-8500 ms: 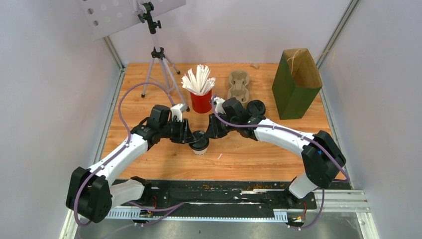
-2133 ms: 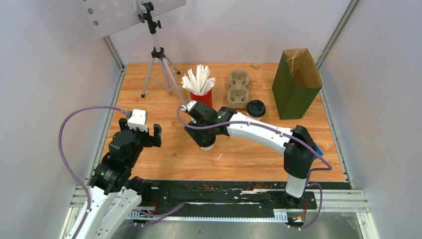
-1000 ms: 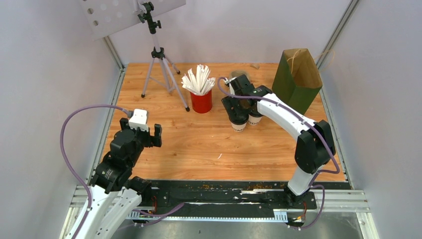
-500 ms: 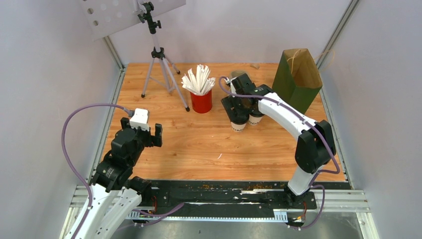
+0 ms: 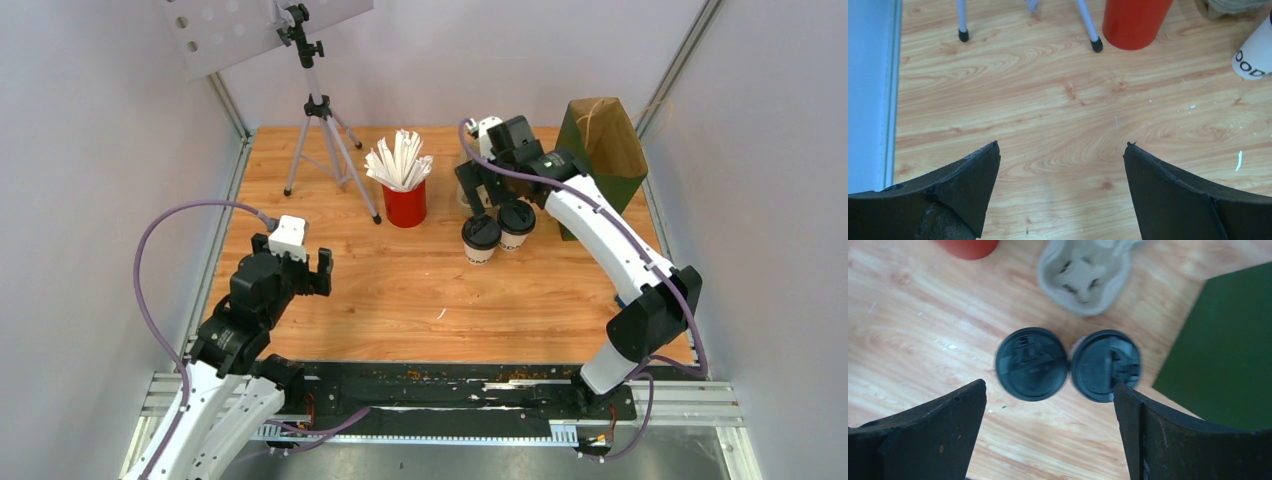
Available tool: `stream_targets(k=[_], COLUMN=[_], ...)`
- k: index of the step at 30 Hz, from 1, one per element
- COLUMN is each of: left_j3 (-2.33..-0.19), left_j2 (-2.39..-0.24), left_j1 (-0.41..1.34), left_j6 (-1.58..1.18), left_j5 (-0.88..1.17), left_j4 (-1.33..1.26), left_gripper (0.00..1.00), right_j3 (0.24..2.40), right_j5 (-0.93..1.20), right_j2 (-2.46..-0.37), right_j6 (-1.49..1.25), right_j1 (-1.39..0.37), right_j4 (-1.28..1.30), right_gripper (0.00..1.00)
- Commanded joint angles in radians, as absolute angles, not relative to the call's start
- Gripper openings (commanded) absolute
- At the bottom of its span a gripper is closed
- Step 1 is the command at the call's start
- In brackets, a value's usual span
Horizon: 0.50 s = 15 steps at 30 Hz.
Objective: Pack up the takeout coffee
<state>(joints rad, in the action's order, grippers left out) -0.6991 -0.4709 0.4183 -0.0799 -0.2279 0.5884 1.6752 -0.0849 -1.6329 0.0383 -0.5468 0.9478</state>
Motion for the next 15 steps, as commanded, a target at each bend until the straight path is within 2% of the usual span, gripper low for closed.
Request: stream_targets(k=[1,6,10,15], left_j3=[-0.726,-0.692,-0.675,-0.666], left_j2=[-0.518,-0.544,-0.533,-0.515], left_j1=[0.420,0.420,0.420,0.420], left_j6=[-0.093,-0.101,-0.094,-0.087], left_j5=[-0.137,-0.067,-0.025,-0.006], left_j4=[0.584,0.554,0.540,0.533], left_gripper=[1.00,1.00,1.00,1.00], right_j3=[1.766,1.898,1.989,2.002], right_j5=[-0.209,-0.194,-0.157,-0.082], right_j2=[-1.591,-1.617,-1.624,-1.597], right_j6=[0.125,0.166,0.163,0.135], right_j1=[-0.451,-0.294,-0.190,-0.103], right_j4=[0.992,1.045,1.080,1.043], right_gripper=[0.98,0.94,0.96,0.98])
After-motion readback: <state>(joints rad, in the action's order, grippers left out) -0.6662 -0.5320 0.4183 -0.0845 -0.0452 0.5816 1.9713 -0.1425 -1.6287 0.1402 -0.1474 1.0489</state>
